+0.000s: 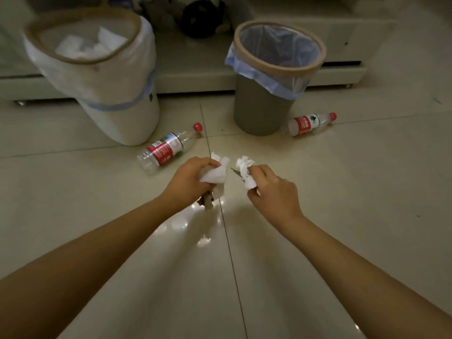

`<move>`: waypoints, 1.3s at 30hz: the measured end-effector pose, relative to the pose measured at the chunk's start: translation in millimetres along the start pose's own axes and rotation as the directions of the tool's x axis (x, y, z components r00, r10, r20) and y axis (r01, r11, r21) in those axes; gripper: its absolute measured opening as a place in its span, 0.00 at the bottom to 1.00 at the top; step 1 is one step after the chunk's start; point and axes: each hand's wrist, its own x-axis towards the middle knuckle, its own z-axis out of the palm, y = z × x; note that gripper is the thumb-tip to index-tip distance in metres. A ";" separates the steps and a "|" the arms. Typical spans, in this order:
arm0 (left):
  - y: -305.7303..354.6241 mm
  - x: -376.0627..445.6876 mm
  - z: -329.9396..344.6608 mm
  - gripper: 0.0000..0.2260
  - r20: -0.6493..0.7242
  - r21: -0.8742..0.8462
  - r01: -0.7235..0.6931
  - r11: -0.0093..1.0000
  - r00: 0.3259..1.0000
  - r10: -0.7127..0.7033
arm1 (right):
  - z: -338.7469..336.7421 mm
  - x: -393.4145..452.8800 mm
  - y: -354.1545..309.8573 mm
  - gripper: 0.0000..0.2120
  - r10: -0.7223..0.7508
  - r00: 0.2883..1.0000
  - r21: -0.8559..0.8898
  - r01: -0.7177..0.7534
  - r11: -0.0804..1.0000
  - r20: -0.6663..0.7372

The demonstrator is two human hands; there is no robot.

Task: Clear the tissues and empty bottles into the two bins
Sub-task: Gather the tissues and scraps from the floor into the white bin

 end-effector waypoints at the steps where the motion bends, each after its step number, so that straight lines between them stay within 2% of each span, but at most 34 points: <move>1: -1.9 3.7 -15.3 0.17 -0.023 -0.036 0.008 0.999 1.000 -0.009 | -3.8 13.0 -7.1 0.20 -0.018 1.000 0.013 0.019 1.000 -0.014; 7: -19.4 19.0 -79.6 0.18 -0.124 -0.117 0.076 0.990 0.988 -0.090 | -21.3 65.0 -40.1 0.17 -0.041 0.997 0.058 0.045 0.997 -0.068; 10: -19.5 34.0 -111.9 0.18 -0.155 -0.065 0.034 0.997 0.987 -0.044 | -27.2 97.2 -50.0 0.18 -0.091 0.991 0.107 0.102 0.989 -0.102; 14: -12.3 52.6 -168.5 0.17 -0.315 -0.032 -0.044 0.999 0.949 0.031 | -35.6 155.0 -75.6 0.19 -0.177 0.972 0.141 0.199 0.970 -0.154; 19: -2.2 77.1 -230.4 0.17 -0.452 0.118 -0.086 0.989 0.882 0.131 | -44.5 233.1 -121.5 0.17 -0.328 0.905 0.106 0.367 0.924 -0.272; 22: -0.5 91.5 -256.1 0.15 -0.514 0.093 -0.101 0.991 0.847 0.135 | -49.3 272.5 -146.6 0.14 -0.411 0.845 0.063 0.457 0.887 -0.343; 24: -3.8 103.5 -270.4 0.15 -0.556 0.041 -0.078 0.996 0.827 0.088 | -49.7 296.2 -161.1 0.12 -0.434 0.821 0.008 0.470 0.882 -0.370; 27: -13.9 124.0 -289.3 0.15 -0.640 0.076 0.008 0.997 0.768 0.043 | -46.8 325.1 -179.2 0.11 -0.439 0.806 -0.021 0.470 0.882 -0.396; 30: -24.9 138.5 -300.1 0.14 -0.648 0.080 0.080 0.994 0.761 -0.010 | -43.4 346.6 -193.2 0.09 -0.461 0.798 -0.025 0.491 0.871 -0.388; 32: -31.4 146.3 -302.3 0.10 -0.652 0.104 0.089 0.991 0.759 0.000 | -43.4 359.5 -201.2 0.08 -0.493 0.794 -0.065 0.506 0.860 -0.357; 35: -39.3 157.0 -306.1 0.02 -0.700 0.133 0.083 0.988 0.713 0.034 | -44.5 376.2 -209.0 0.11 -0.550 0.750 -0.118 0.549 0.828 -0.368; 36: -42.3 160.4 -307.2 0.02 -0.698 0.165 0.101 0.981 0.715 0.044 | -43.5 379.9 -211.1 0.12 -0.567 0.725 -0.125 0.568 0.813 -0.391; 37: -47.2 164.9 -308.4 0.03 -0.666 0.209 0.119 0.971 0.744 0.052 | -41.1 382.8 -213.7 0.13 -0.577 0.706 -0.113 0.589 0.800 -0.410; 38: -52.5 168.6 -309.1 0.03 -0.611 0.235 0.121 0.964 0.790 0.050 | -37.1 384.3 -217.1 0.12 -0.568 0.707 -0.062 0.603 0.796 -0.420; 39: -57.8 171.6 -308.6 0.06 -0.550 0.218 0.101 0.971 0.835 0.036 | -31.5 384.1 -220.6 0.11 -0.535 0.744 0.042 0.598 0.800 -0.401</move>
